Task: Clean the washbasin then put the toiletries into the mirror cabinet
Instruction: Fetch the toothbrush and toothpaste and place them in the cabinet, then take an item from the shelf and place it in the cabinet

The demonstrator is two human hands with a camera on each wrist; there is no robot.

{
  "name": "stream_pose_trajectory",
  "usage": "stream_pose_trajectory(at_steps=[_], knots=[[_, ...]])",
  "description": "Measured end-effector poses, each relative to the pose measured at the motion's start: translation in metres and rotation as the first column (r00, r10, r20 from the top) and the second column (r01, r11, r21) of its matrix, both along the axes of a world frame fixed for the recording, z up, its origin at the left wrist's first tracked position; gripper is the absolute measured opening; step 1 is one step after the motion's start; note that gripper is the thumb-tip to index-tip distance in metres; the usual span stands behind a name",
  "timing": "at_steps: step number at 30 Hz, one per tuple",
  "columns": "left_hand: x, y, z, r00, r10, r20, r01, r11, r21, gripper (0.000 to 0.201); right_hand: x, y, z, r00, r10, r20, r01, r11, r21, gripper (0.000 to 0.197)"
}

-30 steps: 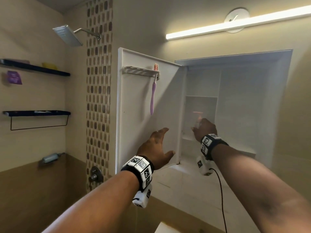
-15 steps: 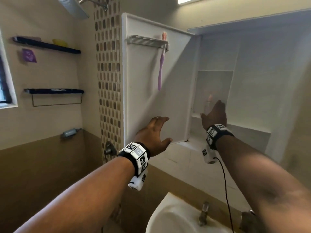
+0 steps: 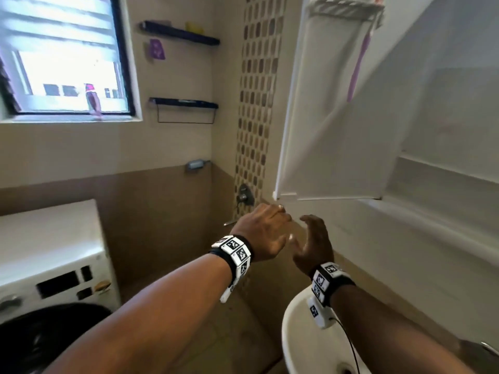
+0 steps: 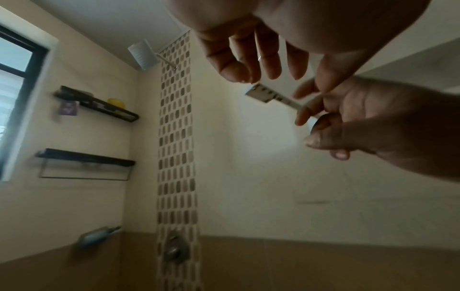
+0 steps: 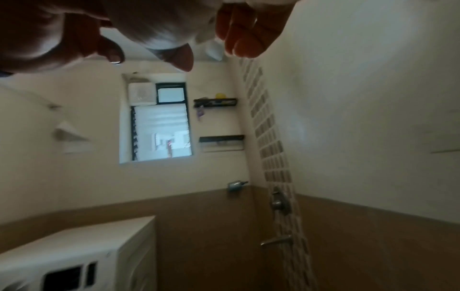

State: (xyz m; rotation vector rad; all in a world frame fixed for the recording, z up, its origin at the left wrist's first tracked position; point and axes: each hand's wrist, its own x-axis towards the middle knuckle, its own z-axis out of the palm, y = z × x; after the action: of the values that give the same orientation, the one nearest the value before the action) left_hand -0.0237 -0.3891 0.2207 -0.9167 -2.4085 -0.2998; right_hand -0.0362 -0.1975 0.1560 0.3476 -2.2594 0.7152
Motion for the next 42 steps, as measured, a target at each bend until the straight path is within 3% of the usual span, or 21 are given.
stream_pose_trajectory(at_steps=[7, 11, 16, 19, 22, 24, 31, 38, 42], knots=[[0.008, -0.118, -0.051, 0.978, 0.162, 0.133, -0.140, 0.977, -0.161, 0.040, 0.009, -0.125, -0.015, 0.903, 0.277, 0.330, -0.351, 0.917, 0.191, 0.087], [0.002, -0.183, -0.060, 0.959, 0.217, 0.181, -0.201, 0.974, -0.102, 0.040, -0.009, -0.194, -0.020, 0.892, 0.233, 0.387, -0.376, 0.857, 0.352, 0.095], [-0.005, -0.281, -0.064, 0.938, 0.267, 0.220, -0.268, 0.963, -0.027, 0.037, -0.033, -0.280, -0.020, 0.872, 0.211, 0.442, -0.400, 0.827, 0.394, 0.100], [-0.010, -0.336, -0.065, 0.908, 0.342, 0.241, -0.353, 0.936, 0.003, 0.033, -0.047, -0.338, -0.018, 0.865, 0.235, 0.444, -0.412, 0.837, 0.360, 0.084], [-0.016, -0.385, -0.067, 0.883, 0.399, 0.248, -0.436, 0.893, 0.116, 0.028, -0.063, -0.391, -0.018, 0.902, 0.282, 0.326, -0.379, 0.879, 0.290, 0.033], [-0.018, -0.406, -0.070, 0.870, 0.418, 0.260, -0.467, 0.869, 0.166, 0.026, -0.069, -0.416, -0.021, 0.904, 0.315, 0.290, -0.379, 0.904, 0.199, 0.015], [-0.032, -0.456, -0.081, 0.778, 0.505, 0.372, -0.607, 0.759, 0.238, 0.021, -0.089, -0.471, -0.012, 0.882, 0.297, 0.365, -0.390, 0.895, 0.215, 0.040], [-0.067, -0.475, -0.059, 0.752, 0.542, 0.376, -0.643, 0.729, 0.236, 0.015, -0.142, -0.499, 0.013, 0.887, 0.253, 0.386, -0.346, 0.918, 0.194, 0.022], [-0.113, -0.490, -0.027, 0.758, 0.578, 0.302, -0.648, 0.719, 0.251, 0.034, -0.193, -0.511, 0.042, 0.906, 0.314, 0.283, -0.356, 0.928, 0.109, 0.011]])
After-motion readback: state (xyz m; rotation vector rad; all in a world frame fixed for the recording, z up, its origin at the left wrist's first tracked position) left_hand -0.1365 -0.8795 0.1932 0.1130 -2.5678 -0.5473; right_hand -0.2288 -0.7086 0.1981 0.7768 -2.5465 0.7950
